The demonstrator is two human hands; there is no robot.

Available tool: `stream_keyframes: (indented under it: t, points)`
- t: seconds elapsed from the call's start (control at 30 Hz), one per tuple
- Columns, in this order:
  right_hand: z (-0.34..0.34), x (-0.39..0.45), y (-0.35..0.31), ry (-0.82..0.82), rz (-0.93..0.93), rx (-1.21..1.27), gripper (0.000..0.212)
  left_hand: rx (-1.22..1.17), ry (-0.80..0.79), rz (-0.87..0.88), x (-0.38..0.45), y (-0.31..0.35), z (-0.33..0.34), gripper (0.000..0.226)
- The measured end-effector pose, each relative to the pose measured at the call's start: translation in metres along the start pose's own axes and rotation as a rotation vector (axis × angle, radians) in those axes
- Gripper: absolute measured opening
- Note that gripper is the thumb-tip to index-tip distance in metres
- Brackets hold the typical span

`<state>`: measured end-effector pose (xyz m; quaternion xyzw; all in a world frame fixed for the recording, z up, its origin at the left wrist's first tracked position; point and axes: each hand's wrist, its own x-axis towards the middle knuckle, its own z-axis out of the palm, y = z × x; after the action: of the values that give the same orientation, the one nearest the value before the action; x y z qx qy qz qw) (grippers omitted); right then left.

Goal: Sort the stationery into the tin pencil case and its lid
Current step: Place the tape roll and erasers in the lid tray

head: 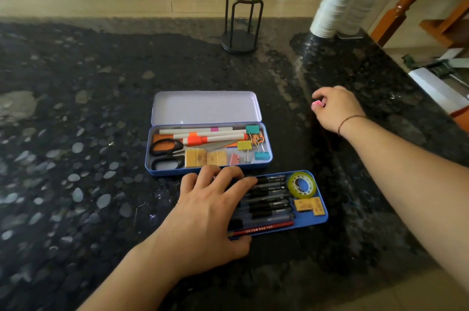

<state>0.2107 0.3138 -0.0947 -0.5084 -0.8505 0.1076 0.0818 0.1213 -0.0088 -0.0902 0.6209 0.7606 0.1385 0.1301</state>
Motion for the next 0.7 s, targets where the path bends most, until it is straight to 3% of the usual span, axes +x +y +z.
stream_keyframes:
  t: [0.07, 0.2, 0.3, 0.4, 0.47, 0.7]
  points:
    - [-0.005, -0.004, 0.002, -0.032, -0.024, -0.096, 0.01, 0.008, -0.005, 0.0, 0.0, -0.001, 0.0, 0.084]
    - [-0.026, -0.045, 0.01, -0.117, -0.005, -0.235, 0.029, 0.006, -0.011, 0.004, -0.001, -0.001, 0.0, 0.084]
    - [-0.051, -0.107, 0.019, -0.125, 0.062, 0.151, 0.021, 0.004, -0.019, 0.008, -0.001, -0.002, -0.002, 0.084]
    - [-0.065, -0.177, 0.013, -0.296, 0.155, 0.571, 0.009, 0.011, -0.015, 0.012, -0.001, -0.001, -0.002, 0.084]
    - [-0.06, -0.207, 0.009, -0.376, 0.156, 0.612, 0.009, 0.011, -0.019, 0.004, -0.002, 0.0, -0.001, 0.084]
    - [-0.037, -0.215, 0.001, -0.23, 0.102, 0.424, 0.014, 0.01, -0.028, 0.0, -0.001, -0.001, -0.001, 0.085]
